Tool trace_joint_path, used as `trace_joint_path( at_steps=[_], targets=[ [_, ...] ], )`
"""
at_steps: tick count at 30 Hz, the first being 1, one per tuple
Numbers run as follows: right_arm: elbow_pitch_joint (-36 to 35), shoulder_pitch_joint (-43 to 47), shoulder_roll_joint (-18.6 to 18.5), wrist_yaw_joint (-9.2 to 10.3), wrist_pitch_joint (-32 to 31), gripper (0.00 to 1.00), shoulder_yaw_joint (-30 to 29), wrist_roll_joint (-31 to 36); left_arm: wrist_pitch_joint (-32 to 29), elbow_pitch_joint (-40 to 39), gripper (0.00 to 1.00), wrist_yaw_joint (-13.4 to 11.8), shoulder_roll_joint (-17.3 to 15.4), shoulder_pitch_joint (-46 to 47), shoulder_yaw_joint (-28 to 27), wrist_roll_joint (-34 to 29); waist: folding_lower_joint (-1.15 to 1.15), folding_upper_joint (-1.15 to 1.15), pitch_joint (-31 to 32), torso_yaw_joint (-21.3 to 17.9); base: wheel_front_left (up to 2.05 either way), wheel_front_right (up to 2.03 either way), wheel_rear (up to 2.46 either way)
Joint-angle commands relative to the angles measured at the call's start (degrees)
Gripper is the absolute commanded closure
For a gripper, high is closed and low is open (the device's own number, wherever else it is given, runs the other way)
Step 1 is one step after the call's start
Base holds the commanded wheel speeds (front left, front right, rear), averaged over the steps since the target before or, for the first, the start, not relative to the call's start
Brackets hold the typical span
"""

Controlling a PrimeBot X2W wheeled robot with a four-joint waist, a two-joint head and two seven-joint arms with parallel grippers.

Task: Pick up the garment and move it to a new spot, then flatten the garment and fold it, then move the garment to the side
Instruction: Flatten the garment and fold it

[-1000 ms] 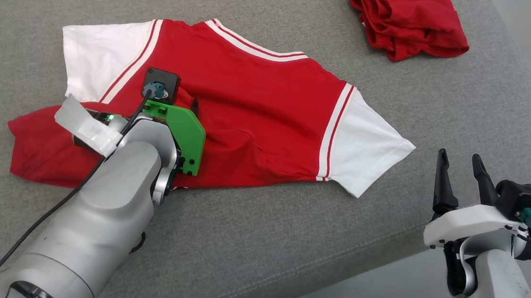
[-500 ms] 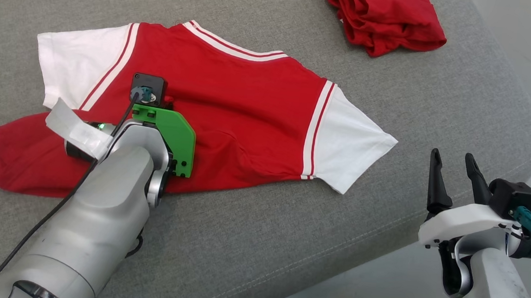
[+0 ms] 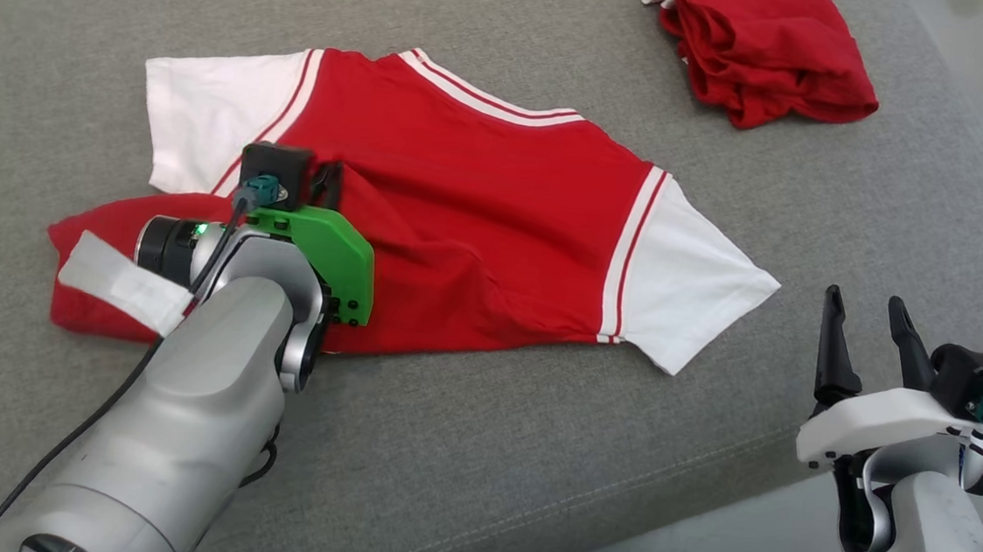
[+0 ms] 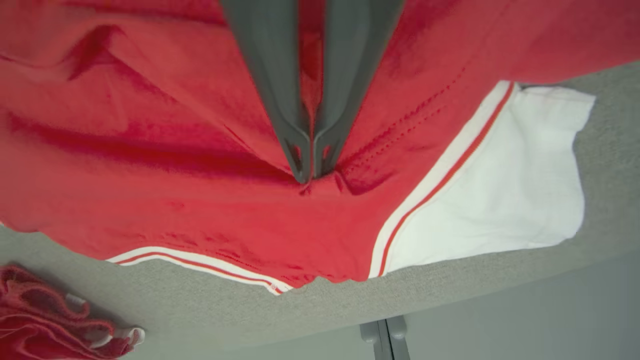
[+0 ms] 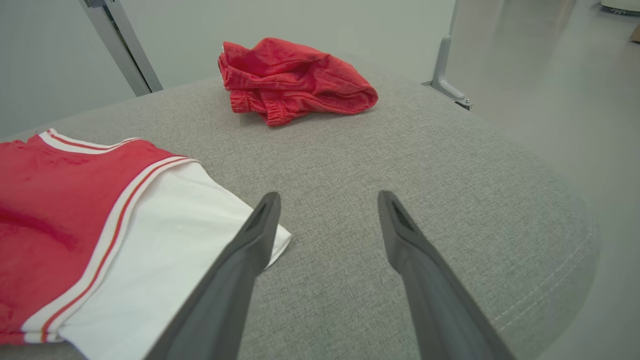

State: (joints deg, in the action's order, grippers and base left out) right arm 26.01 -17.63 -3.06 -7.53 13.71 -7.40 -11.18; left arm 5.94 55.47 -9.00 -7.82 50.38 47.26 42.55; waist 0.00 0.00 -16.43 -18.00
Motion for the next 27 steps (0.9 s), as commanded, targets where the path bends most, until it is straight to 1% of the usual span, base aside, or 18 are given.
trace_joint_path(
  at_steps=[1,5,10,13,14,18,22,24,27],
  targets=[
    [-0.2,1.0,-0.4,0.09,0.0,0.00,-0.4,0.3,1.4,-0.9,1.00,0.2,-0.7,-0.9,-0.4,0.0,0.00,0.00,1.2,1.9,0.00,0.00,0.00],
    [-1.1,1.6,-0.9,0.09,-0.4,0.00,-1.8,0.9,5.4,-5.3,1.00,-0.5,-2.5,-1.5,-1.8,0.1,0.00,0.00,2.7,5.1,0.00,0.00,0.00],
    [-2.3,1.8,-1.0,0.09,-1.4,0.00,-2.0,1.6,7.5,-11.3,1.00,-1.1,-5.6,0.4,-3.0,-1.0,0.00,0.00,4.9,8.1,0.00,0.00,0.00],
    [-3.0,1.9,-0.8,0.09,-2.0,0.00,-1.6,1.6,8.2,-15.2,1.00,-2.1,-7.4,0.5,-4.3,-1.2,0.00,0.00,5.8,9.3,0.00,0.00,0.00],
    [-3.2,2.6,-0.7,0.09,-2.3,0.00,-1.8,1.7,8.6,-18.5,1.00,-2.6,-8.9,-1.0,-5.0,-1.5,0.00,0.00,6.3,10.2,0.00,0.00,0.00],
    [-3.6,3.4,-0.6,0.09,-2.6,0.00,-2.2,1.6,8.9,-26.6,1.00,-4.6,-12.3,-7.3,-6.2,-1.7,0.00,0.00,6.7,11.8,0.00,0.00,0.00],
    [-3.7,4.8,-0.5,0.09,-3.1,0.00,-2.5,1.0,9.2,-35.9,1.00,-8.6,-15.6,-18.0,-8.7,-0.7,0.00,0.00,6.7,13.5,0.00,0.00,0.00],
    [-3.9,5.2,-0.5,0.09,-3.3,0.00,-2.7,0.7,9.2,-40.3,1.00,-10.6,-16.5,-23.5,-10.5,-0.3,0.00,0.00,6.6,14.4,0.00,0.00,0.00],
    [-4.0,5.9,-0.4,0.09,-3.7,0.00,-2.7,0.5,9.2,-45.1,1.00,-12.7,-16.6,-31.5,-13.4,0.2,0.00,0.00,6.4,15.7,0.00,0.00,0.00]
  ],
)
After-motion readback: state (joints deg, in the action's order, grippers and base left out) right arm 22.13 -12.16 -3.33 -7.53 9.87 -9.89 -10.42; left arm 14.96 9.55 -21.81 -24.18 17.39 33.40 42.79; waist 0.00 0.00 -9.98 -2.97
